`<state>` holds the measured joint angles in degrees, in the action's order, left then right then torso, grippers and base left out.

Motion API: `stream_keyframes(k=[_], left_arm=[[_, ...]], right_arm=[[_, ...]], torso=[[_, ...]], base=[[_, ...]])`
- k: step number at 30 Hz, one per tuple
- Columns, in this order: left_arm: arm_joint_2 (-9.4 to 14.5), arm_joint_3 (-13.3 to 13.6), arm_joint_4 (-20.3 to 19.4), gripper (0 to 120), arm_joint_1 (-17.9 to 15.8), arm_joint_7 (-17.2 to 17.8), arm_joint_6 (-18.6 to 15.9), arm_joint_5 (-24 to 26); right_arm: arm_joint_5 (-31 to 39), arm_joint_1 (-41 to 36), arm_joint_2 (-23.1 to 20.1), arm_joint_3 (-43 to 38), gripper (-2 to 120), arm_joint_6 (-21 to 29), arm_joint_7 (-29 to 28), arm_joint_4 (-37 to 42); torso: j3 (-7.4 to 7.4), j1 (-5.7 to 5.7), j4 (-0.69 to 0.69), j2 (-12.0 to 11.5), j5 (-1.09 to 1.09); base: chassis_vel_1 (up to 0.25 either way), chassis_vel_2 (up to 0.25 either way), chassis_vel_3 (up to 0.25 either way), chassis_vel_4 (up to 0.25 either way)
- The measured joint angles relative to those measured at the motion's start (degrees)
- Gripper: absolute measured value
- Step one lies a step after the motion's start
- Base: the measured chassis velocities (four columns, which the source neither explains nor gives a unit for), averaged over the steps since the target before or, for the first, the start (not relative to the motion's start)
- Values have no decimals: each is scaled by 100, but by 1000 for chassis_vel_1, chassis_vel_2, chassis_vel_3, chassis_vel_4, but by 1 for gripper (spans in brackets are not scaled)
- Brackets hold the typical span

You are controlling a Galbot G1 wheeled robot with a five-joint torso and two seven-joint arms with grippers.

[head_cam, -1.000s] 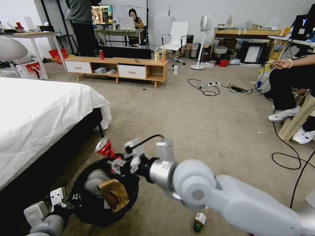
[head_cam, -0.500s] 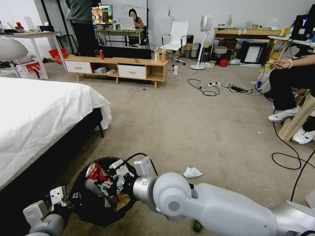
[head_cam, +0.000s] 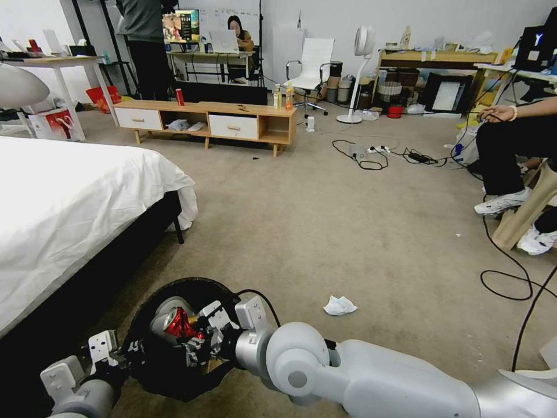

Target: Pick up the trash bin and place the garbage on the floor into it.

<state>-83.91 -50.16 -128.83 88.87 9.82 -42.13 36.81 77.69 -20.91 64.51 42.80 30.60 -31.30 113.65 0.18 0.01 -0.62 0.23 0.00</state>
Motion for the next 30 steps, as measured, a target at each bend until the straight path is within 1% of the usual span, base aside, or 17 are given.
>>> stream_keyframes(k=[3, 4, 5, 6, 9, 10, 13, 14, 15, 16, 17, 18, 20, 21, 23, 29, 30], left_arm=[[-6, 0, 2, 2, -1, -3, 1, -2], [-7, 0, 6, 2, -1, -5, 1, -3], [-8, 0, 16, 2, -2, -7, 1, -6], [-8, 0, 16, 2, -2, -7, 1, -6], [-9, 0, 42, 2, -6, -11, 0, -14], [-9, 0, 42, 2, -6, -11, 0, -14], [-9, 0, 63, 2, -16, -14, 1, -16], [-9, 0, 63, 2, -16, -14, 1, -16], [-7, 1, 73, 2, -23, -17, 1, -16], [-5, 1, 83, 2, -27, -19, 1, -16], [-5, 1, 83, 2, -27, -19, 1, -16], [-4, 2, 95, 2, -31, -21, 1, -15], [-3, 3, 114, 2, -37, -26, 1, -15], [-3, 3, 114, 2, -37, -26, 1, -15], [-3, 4, 134, 2, -40, -28, 1, -15], [-5, 4, 143, 2, -39, -32, 1, -15], [-3, 2, 152, 2, -39, -33, 1, -15]], right_arm=[[-48, -50, -38, 0, 26, 1, 0, -16], [-63, -68, -46, 0, 29, 3, 0, -23], [-78, -84, -52, -1, 33, 4, 1, -28], [-78, -84, -52, -1, 33, 4, 1, -28], [-128, -115, -74, -3, 50, 6, 12, -54], [-128, -115, -74, -3, 50, 6, 12, -54], [-164, -120, -97, -9, 63, 10, 47, -92], [-164, -120, -97, -9, 63, 10, 47, -92], [-181, -123, -99, -10, 70, 12, 66, -107], [-188, -127, -100, -10, 73, 13, 78, -115], [-188, -127, -100, -10, 73, 13, 78, -115], [-202, -132, -98, -11, 80, 14, 92, -132], [-233, -143, -88, -16, 88, 14, 114, -164], [-233, -143, -88, -16, 88, 14, 114, -164], [-255, -151, -84, -32, 98, 11, 139, -190], [-349, -152, -93, -143, 100, -51, 172, -162], [-412, -149, -103, -260, 100, -92, 187, -80]], torso=[[0, 0, 0, 0, 0], [0, 0, 0, 0, 0], [0, 0, 0, 0, 0], [0, 0, 0, 0, 0], [0, 0, 0, 0, 0], [0, 0, 0, 0, 0], [0, 0, 0, 0, 0], [0, 0, 0, 0, 0], [0, 0, 0, 0, 0], [0, 0, 0, 0, 0], [0, 0, 0, 0, 0], [0, 0, 0, 0, 0], [0, 0, 0, 0, 0], [0, 0, 0, 0, 0], [0, 0, 0, 0, 0], [0, 0, 0, 0, 0], [0, 0, 0, 0, 0]], base=[[0, 0, 0, 0], [0, 0, 0, 0], [0, 0, 0, 0], [0, 0, 0, 0], [0, 0, 0, 0], [0, 0, 0, 0], [0, 0, 0, 0], [0, 0, 0, 0], [0, 0, 0, 0], [0, 0, 0, 0], [0, 0, 0, 0], [0, 0, 0, 0], [0, 0, 0, 0], [0, 0, 0, 0], [0, 0, 0, 0], [0, 0, 0, 0], [0, 0, 0, 0]])
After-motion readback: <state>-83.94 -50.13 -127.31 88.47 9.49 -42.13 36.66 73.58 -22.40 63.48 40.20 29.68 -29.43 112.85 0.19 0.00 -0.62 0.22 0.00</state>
